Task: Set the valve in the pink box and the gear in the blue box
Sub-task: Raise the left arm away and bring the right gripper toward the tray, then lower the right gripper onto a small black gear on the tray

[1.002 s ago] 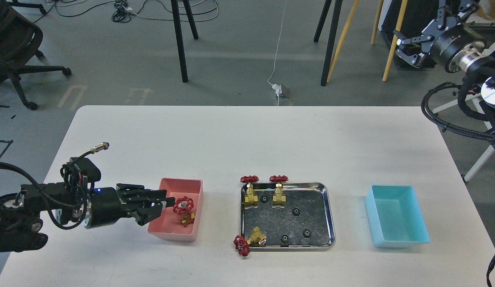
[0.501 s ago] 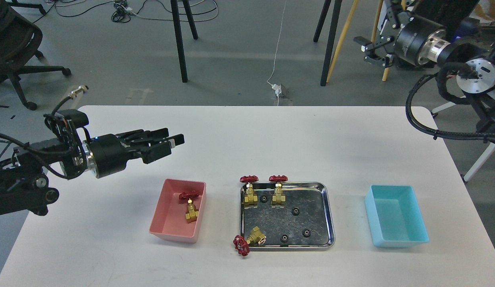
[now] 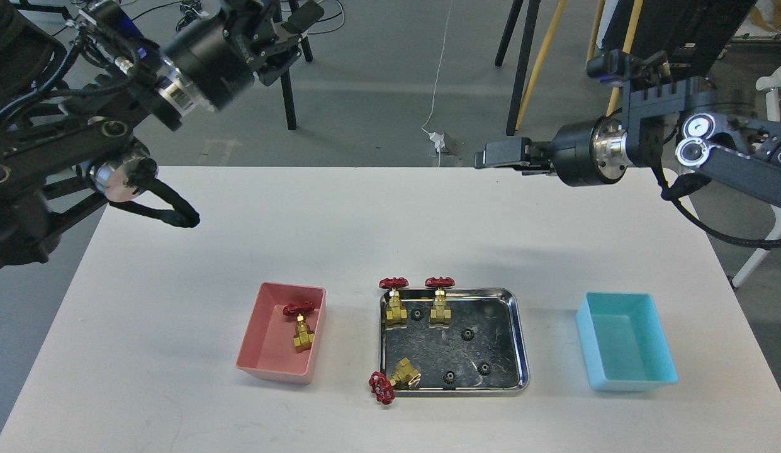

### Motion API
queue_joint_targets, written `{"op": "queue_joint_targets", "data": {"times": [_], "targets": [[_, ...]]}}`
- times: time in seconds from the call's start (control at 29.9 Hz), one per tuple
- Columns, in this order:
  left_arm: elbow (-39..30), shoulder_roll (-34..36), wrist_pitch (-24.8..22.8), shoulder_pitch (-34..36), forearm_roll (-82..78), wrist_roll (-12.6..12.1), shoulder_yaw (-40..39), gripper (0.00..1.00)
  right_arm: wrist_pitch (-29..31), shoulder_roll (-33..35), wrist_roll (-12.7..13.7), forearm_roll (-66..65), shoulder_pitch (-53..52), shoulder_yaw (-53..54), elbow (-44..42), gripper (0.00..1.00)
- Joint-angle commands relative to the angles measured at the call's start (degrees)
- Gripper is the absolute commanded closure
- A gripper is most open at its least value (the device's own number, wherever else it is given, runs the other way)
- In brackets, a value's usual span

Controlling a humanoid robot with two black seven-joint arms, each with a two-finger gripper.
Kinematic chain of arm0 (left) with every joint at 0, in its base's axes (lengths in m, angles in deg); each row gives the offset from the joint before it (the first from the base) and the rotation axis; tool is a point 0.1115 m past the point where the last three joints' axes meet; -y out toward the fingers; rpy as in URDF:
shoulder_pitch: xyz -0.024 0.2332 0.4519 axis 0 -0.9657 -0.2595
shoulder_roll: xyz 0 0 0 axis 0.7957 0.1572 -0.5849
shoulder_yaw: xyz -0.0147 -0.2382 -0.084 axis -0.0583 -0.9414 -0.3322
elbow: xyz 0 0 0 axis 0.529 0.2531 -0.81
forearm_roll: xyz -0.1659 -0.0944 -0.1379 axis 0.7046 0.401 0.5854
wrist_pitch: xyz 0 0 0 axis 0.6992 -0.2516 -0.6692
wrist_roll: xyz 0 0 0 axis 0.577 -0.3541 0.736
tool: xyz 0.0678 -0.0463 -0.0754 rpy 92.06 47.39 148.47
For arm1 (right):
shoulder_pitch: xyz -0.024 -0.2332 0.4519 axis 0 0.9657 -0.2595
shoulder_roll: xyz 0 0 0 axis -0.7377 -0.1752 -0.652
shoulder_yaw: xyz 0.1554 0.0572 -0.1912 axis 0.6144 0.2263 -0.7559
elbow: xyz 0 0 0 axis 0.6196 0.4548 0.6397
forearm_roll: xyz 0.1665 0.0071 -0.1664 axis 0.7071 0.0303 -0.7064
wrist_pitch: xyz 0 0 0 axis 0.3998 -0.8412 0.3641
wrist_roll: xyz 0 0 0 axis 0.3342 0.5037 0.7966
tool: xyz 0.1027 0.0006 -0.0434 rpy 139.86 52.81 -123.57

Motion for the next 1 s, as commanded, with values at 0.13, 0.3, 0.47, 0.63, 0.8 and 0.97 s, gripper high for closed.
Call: {"op": "queue_joint_targets", "data": {"times": [0.13,0.3,0.47,0.63,0.8,0.97], "targets": [[7.3,-10.0,-0.4,-2.0,0.3,0.0,-0.8,0.01,0.0,-0.3,2.0,-3.7,-2.3,-13.6,9.3,0.02],[7.4,-10.2,-0.4,-3.1,0.2,0.0,-0.7,0.01,0.0,-4.3,6.0,-4.7,-1.9,-16.3,9.1,0.15],[7.4,-10.6,-0.4,-4.1,0.2,0.0,-0.8,0.01,0.0,-10.6,6.3,-5.1,-1.2,-17.7,7.7,0.28],[7.4,-10.7,-0.4,-4.5,0.0,0.0,-0.8,0.01,0.0,-14.2,7.8,-5.0,1.0,-19.9,4.5,0.28],[7.4,-10.2,-0.4,-4.6,-0.2,0.0,-0.8,0.01,0.0,-16.1,9.0,-5.1,3.8,-20.3,1.9,0.30],[7.4,-10.2,-0.4,-5.9,-0.2,0.0,-0.9,0.01,0.0,-18.3,9.2,-5.1,4.5,-20.3,0.7,0.35]]}}
